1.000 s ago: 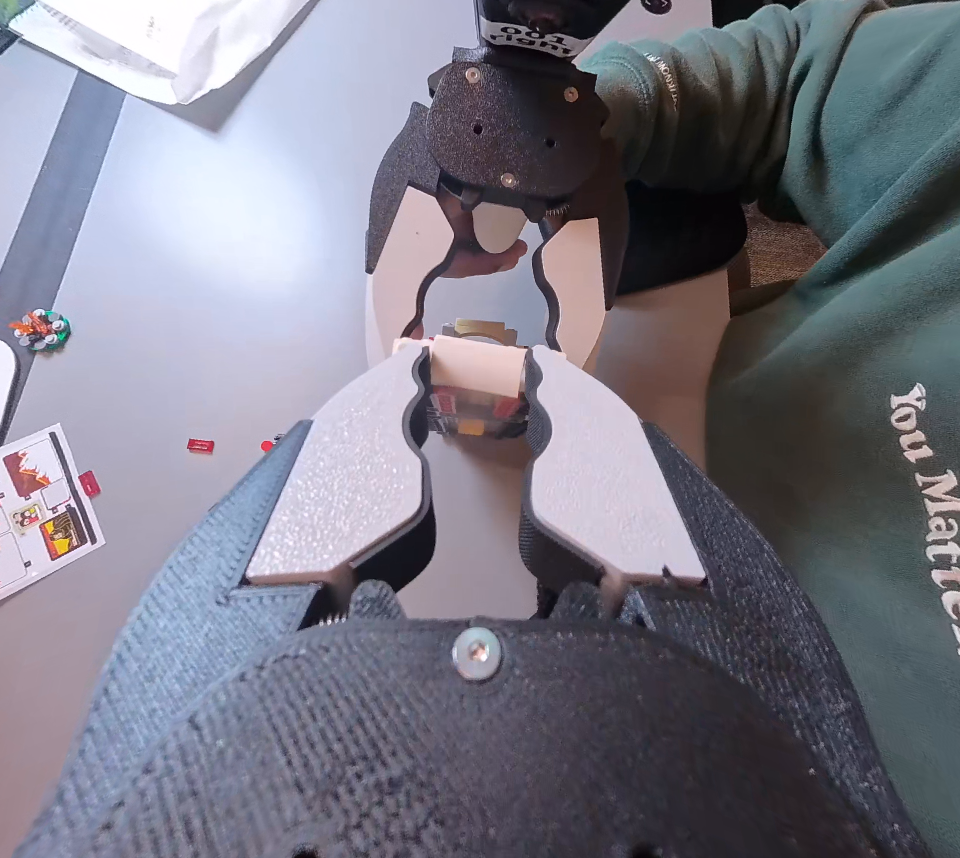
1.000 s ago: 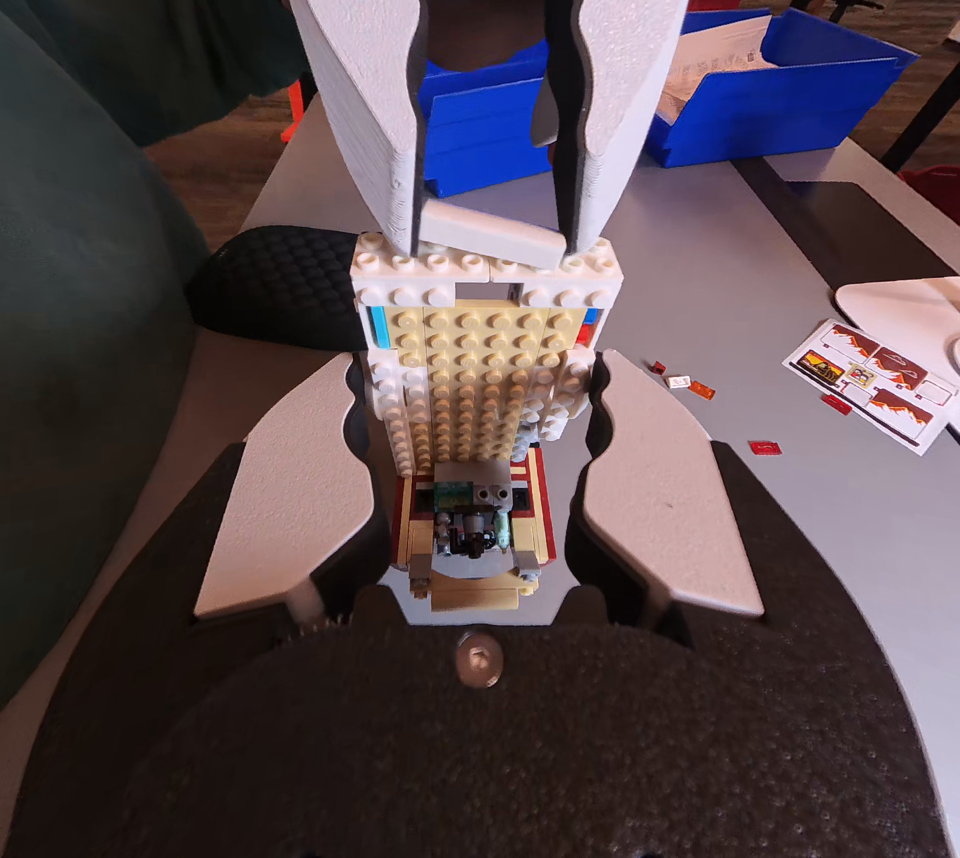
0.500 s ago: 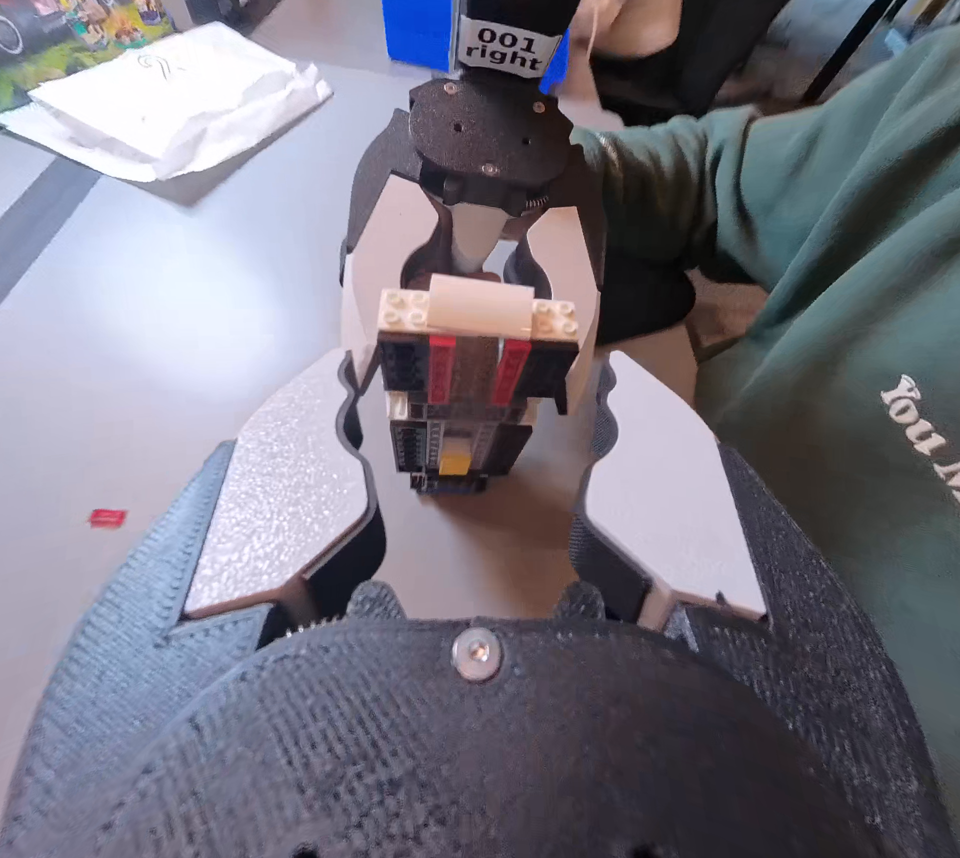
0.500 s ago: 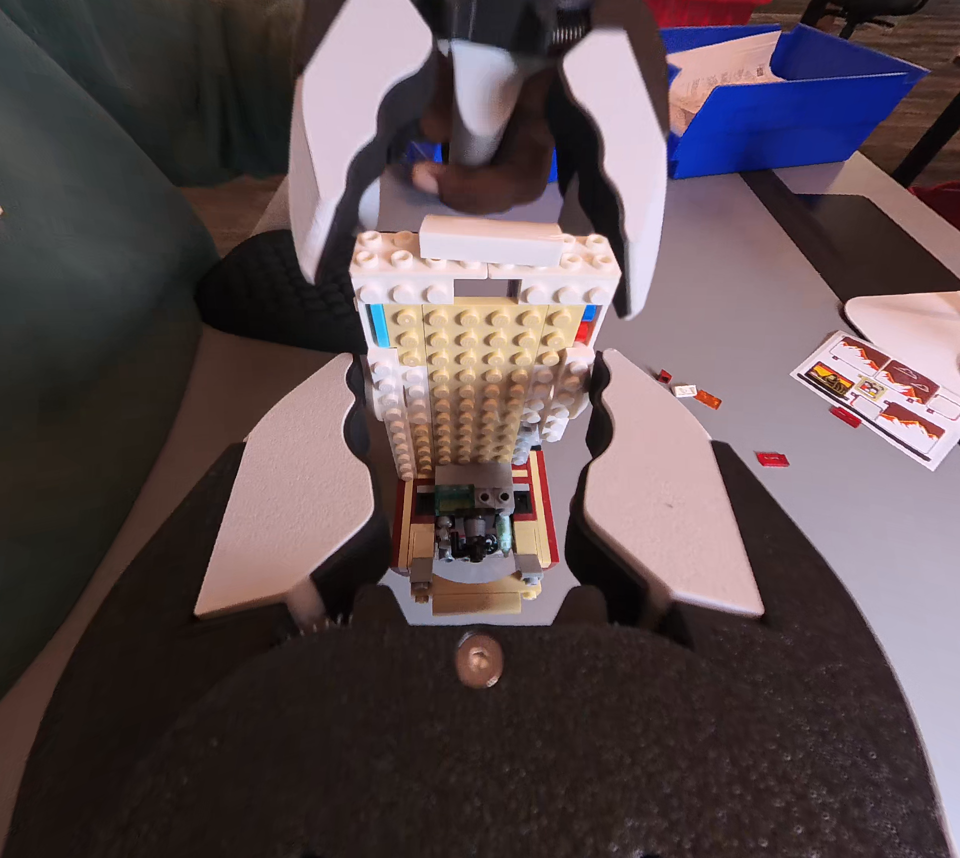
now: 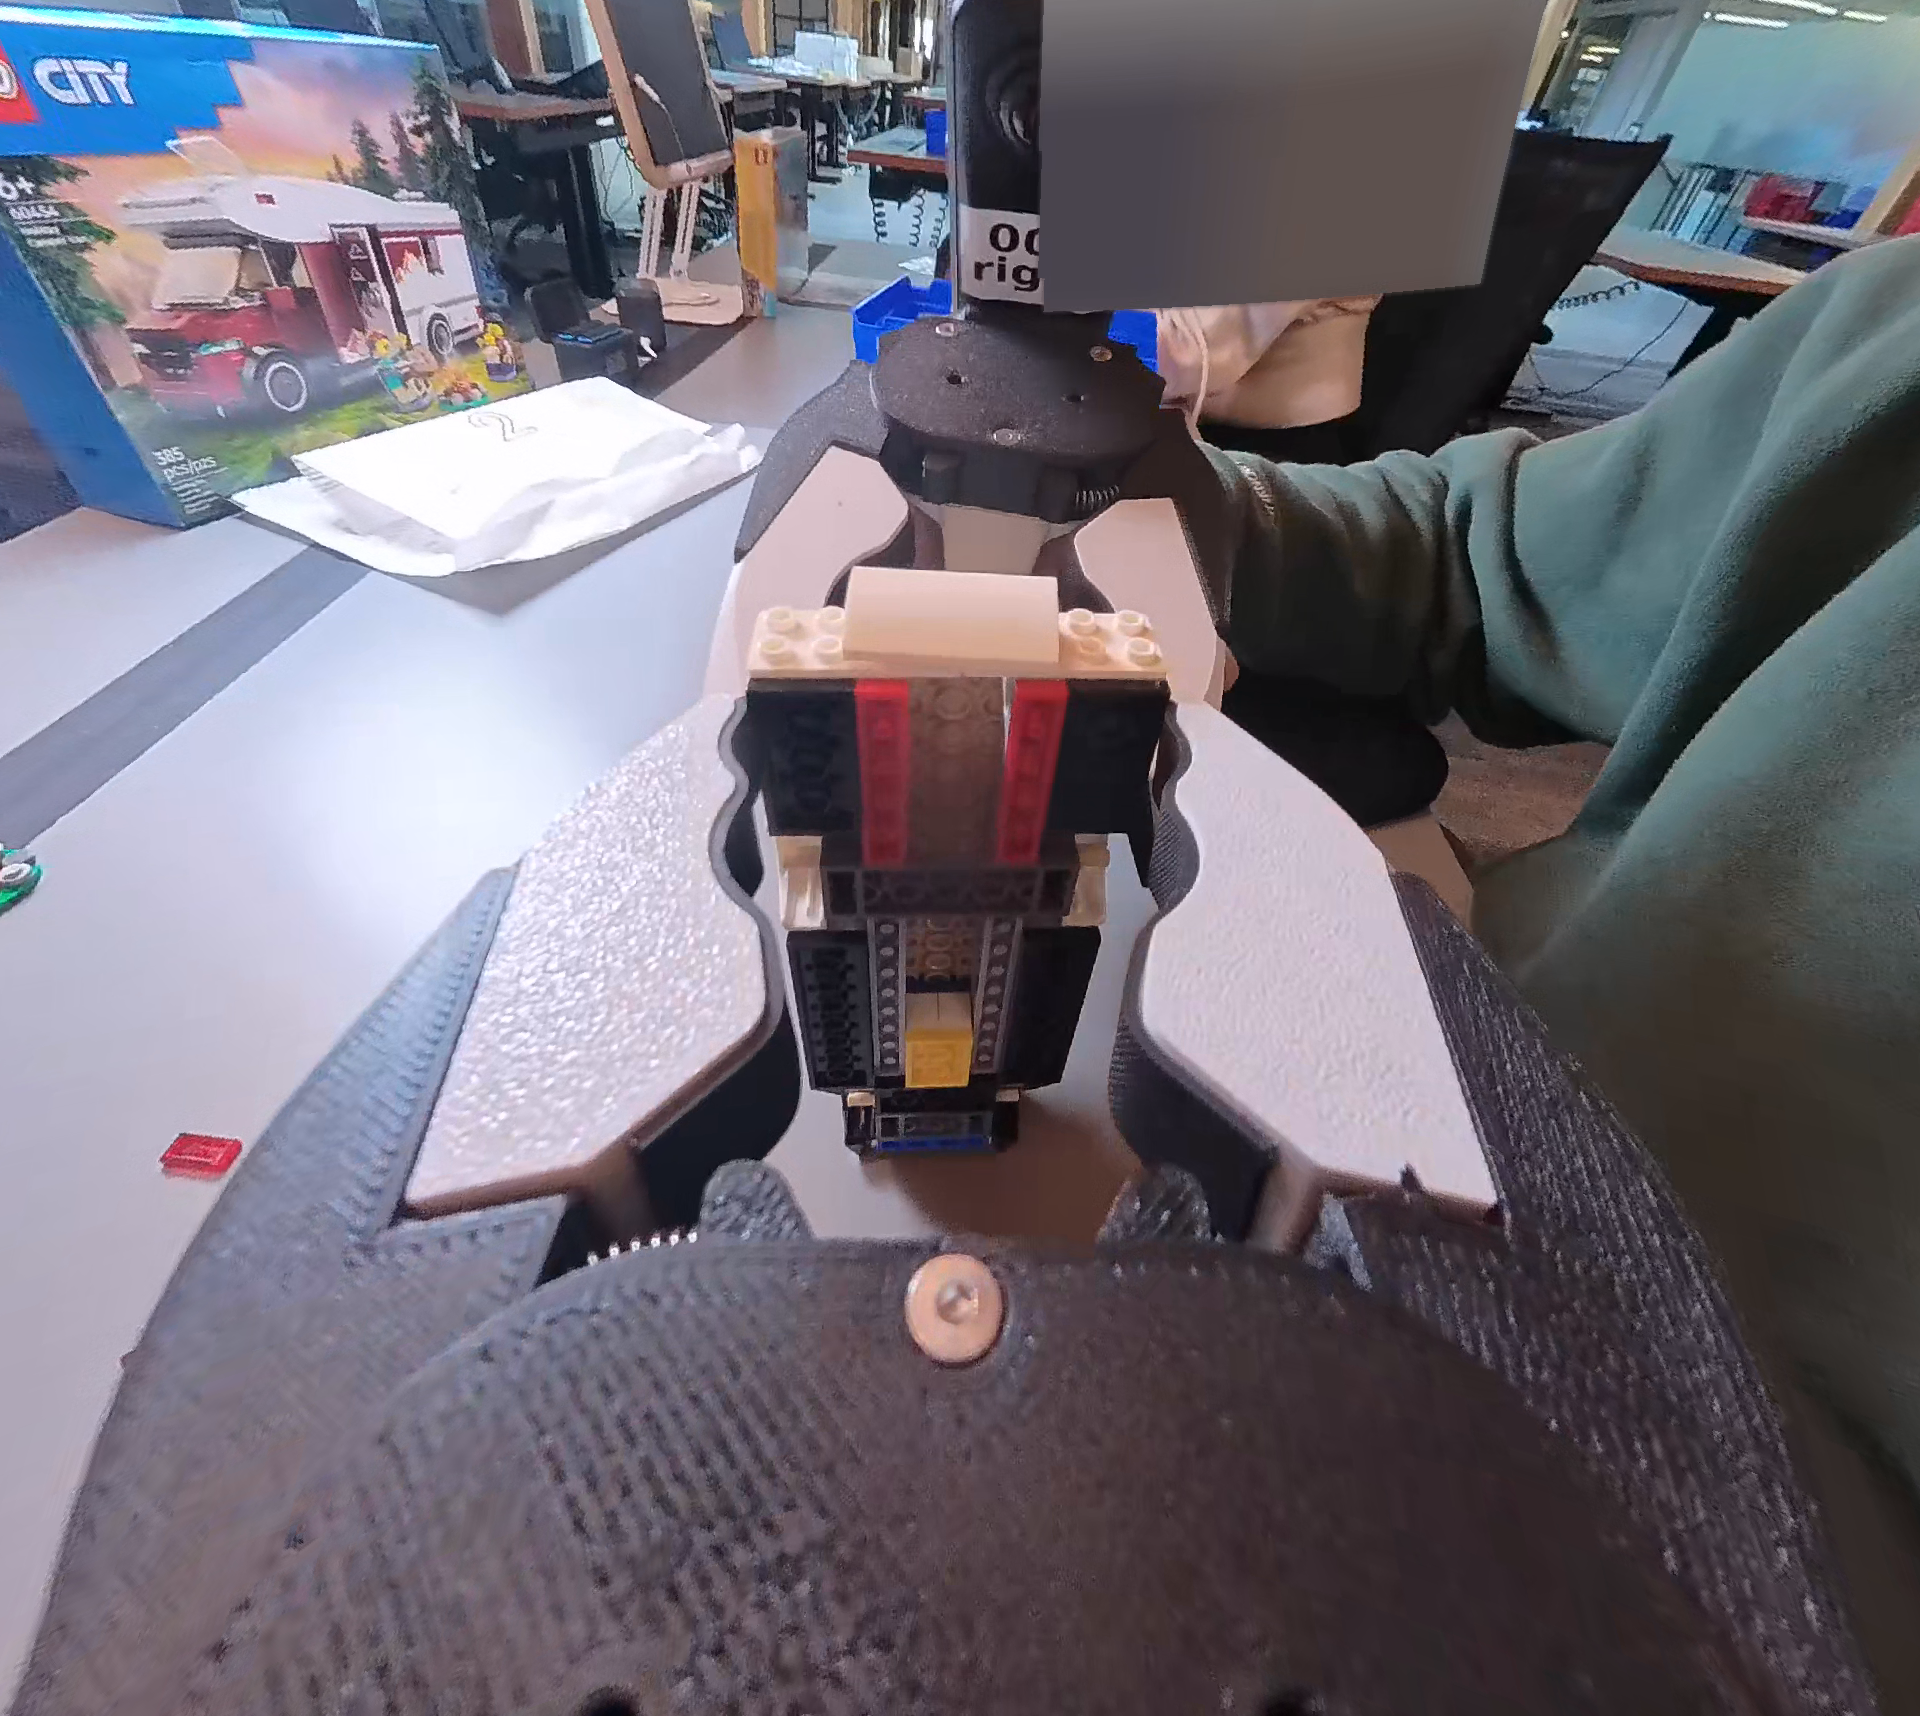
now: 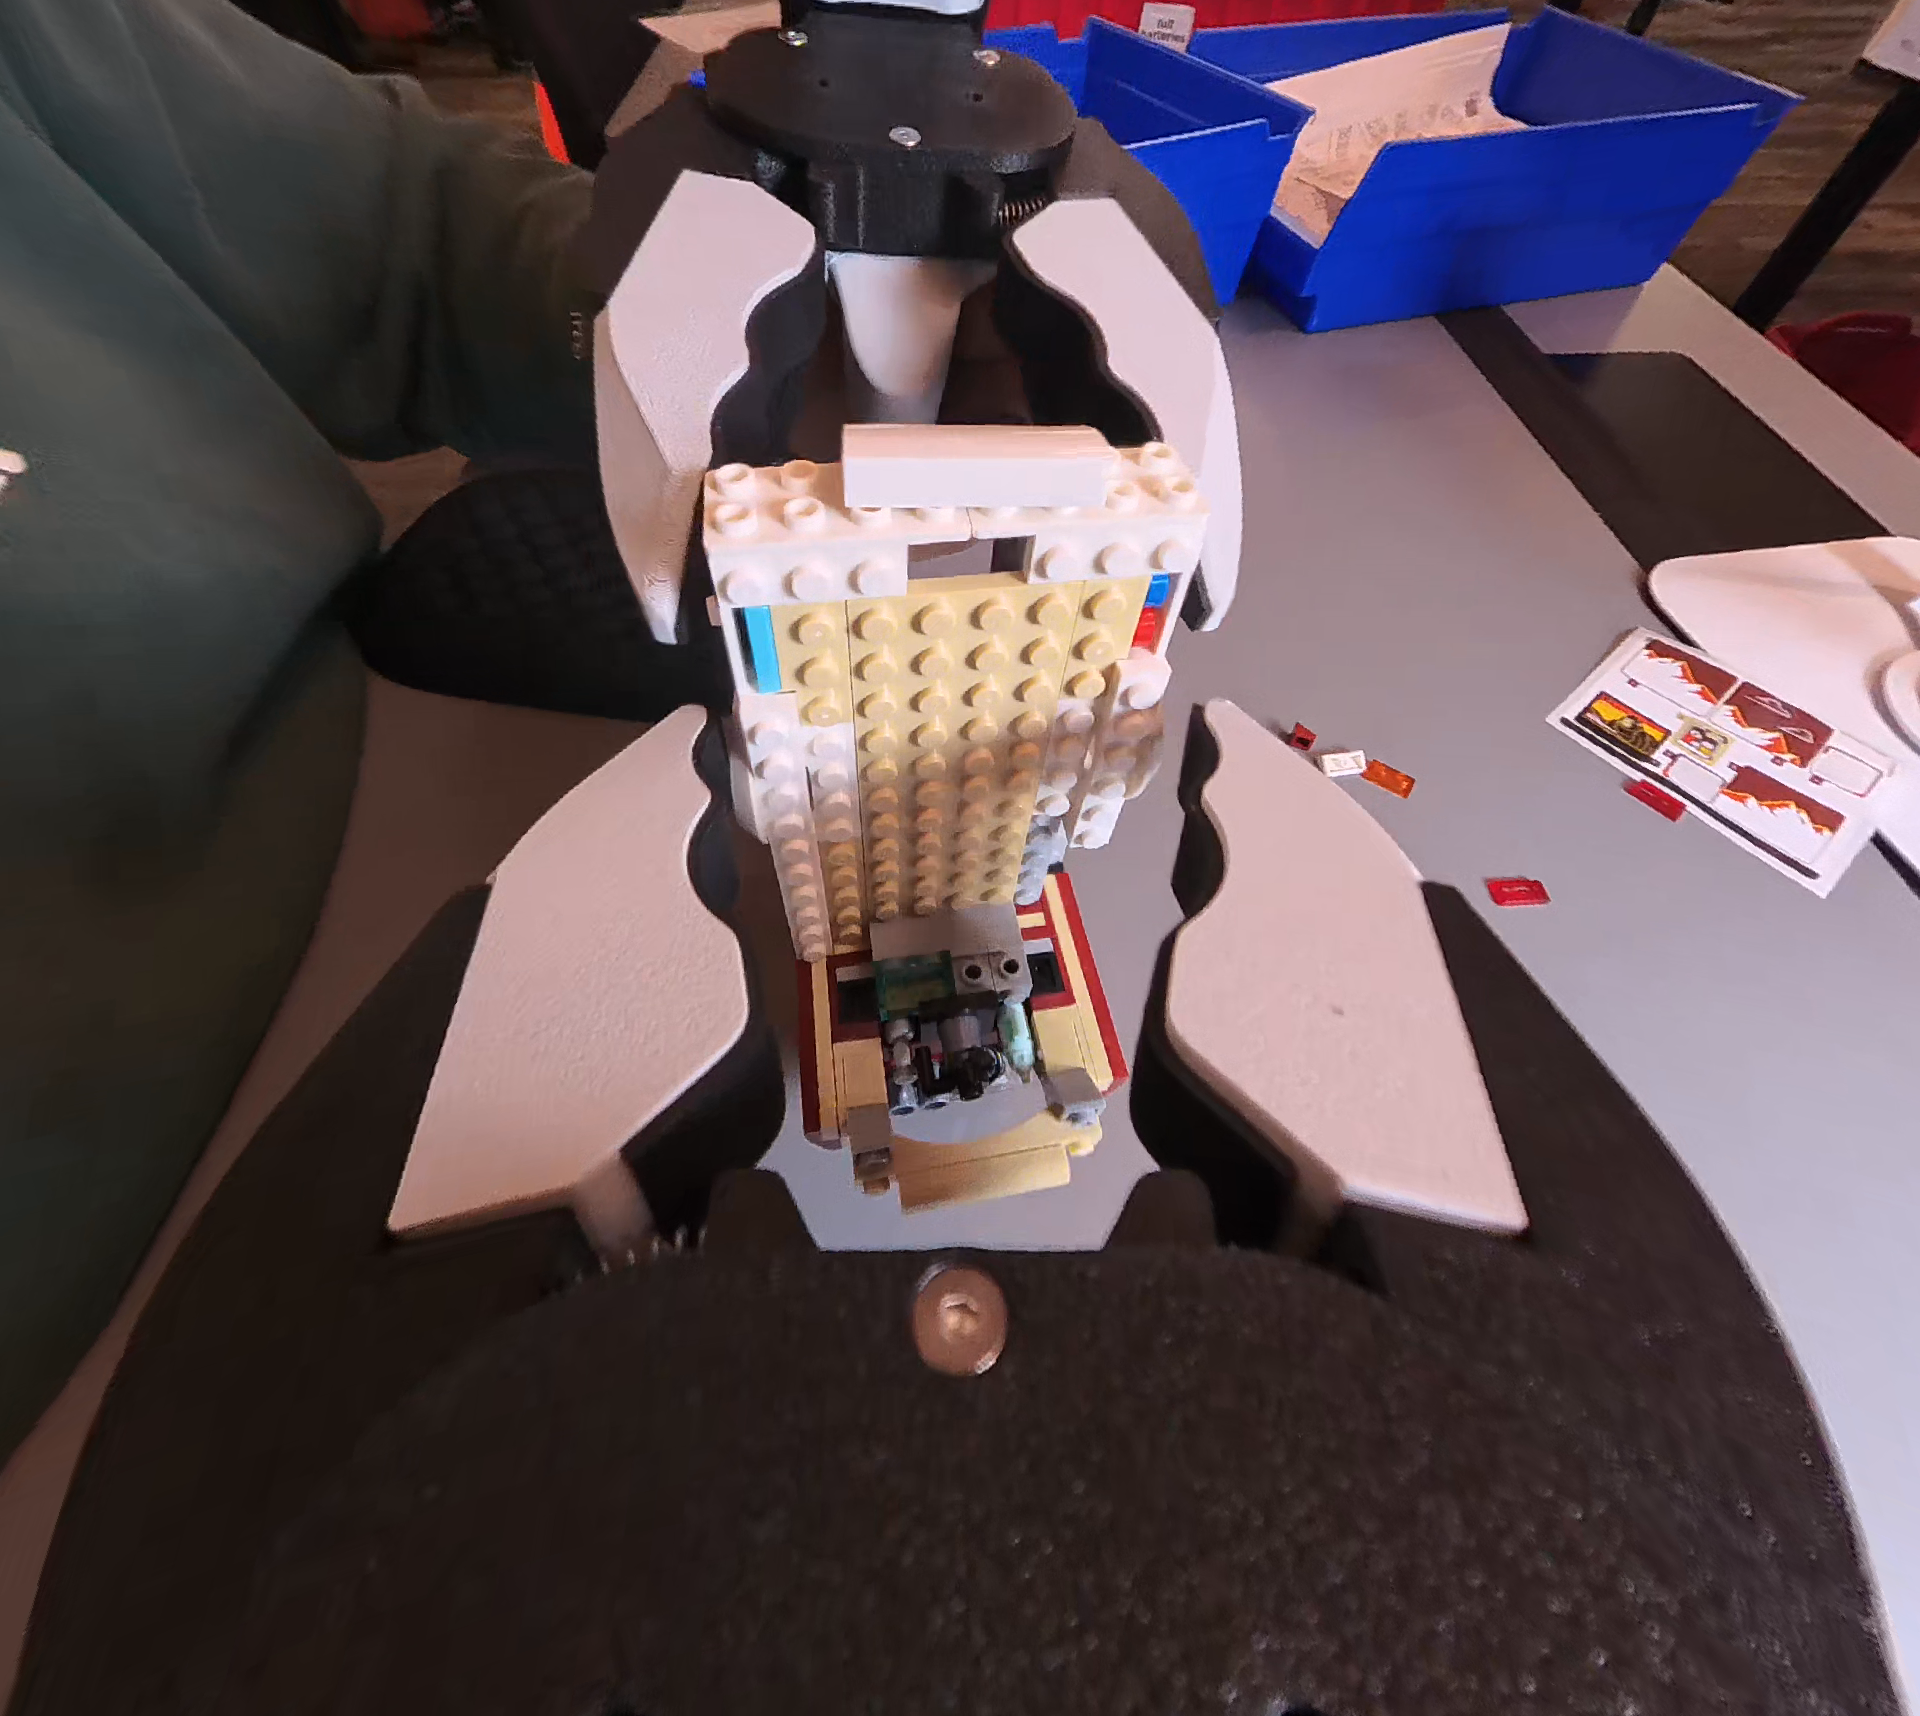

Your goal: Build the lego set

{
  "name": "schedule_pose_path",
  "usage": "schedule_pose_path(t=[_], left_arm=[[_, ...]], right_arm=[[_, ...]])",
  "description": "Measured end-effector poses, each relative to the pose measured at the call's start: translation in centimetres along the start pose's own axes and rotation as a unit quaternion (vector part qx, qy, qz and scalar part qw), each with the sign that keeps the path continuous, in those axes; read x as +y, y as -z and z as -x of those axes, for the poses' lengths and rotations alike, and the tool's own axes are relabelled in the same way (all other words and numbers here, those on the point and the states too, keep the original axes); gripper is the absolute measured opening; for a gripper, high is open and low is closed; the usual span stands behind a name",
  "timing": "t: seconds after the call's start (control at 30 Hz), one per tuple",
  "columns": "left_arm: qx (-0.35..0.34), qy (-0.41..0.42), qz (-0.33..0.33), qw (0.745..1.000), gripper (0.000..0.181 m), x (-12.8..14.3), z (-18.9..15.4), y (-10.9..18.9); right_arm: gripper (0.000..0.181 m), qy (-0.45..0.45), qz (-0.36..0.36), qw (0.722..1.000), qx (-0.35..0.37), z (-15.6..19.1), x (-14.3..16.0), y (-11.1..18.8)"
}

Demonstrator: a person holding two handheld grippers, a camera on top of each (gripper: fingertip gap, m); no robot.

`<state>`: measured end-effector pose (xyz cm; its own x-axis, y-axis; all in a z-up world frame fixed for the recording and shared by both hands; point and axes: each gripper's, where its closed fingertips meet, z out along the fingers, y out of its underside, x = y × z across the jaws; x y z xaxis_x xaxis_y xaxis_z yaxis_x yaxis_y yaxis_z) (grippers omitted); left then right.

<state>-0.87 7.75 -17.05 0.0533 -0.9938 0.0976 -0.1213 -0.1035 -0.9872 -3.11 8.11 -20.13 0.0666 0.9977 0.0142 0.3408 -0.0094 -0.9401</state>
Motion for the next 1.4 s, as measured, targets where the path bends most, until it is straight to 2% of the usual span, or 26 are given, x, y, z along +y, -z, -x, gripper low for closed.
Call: schedule_pose_path(t=[0.27,0.53,0.77,0.97,1.23,1.4], left_arm=[[-0.027,0.004,-0.007,1.000,0.073,-0.1,0.4,0.0],[-0.079,0.004,-0.012,0.997,0.074,-0.2,0.7,-0.4],[-0.144,0.017,-0.024,0.989,0.073,-0.3,1.3,-0.5],[-0.173,0.011,-0.025,0.985,0.073,-0.3,1.4,-0.5],[-0.135,-0.001,-0.023,0.991,0.079,-0.2,1.5,-0.1],[-0.012,0.017,-0.031,0.999,0.059,0.0,1.4,0.4]], right_arm=[[0.080,-0.003,0.022,0.995,0.093,0.0,-0.1,1.3],[0.052,-0.022,0.035,0.975,0.217,0.2,0.6,1.4],[0.038,-0.031,0.044,0.965,0.258,-0.3,0.8,1.0],[0.031,-0.024,0.036,0.969,0.244,-0.1,0.9,0.9],[0.030,-0.022,0.036,0.979,0.202,-0.1,1.2,1.4],[0.030,0.008,0.038,0.987,0.157,0.4,1.3,1.5]])
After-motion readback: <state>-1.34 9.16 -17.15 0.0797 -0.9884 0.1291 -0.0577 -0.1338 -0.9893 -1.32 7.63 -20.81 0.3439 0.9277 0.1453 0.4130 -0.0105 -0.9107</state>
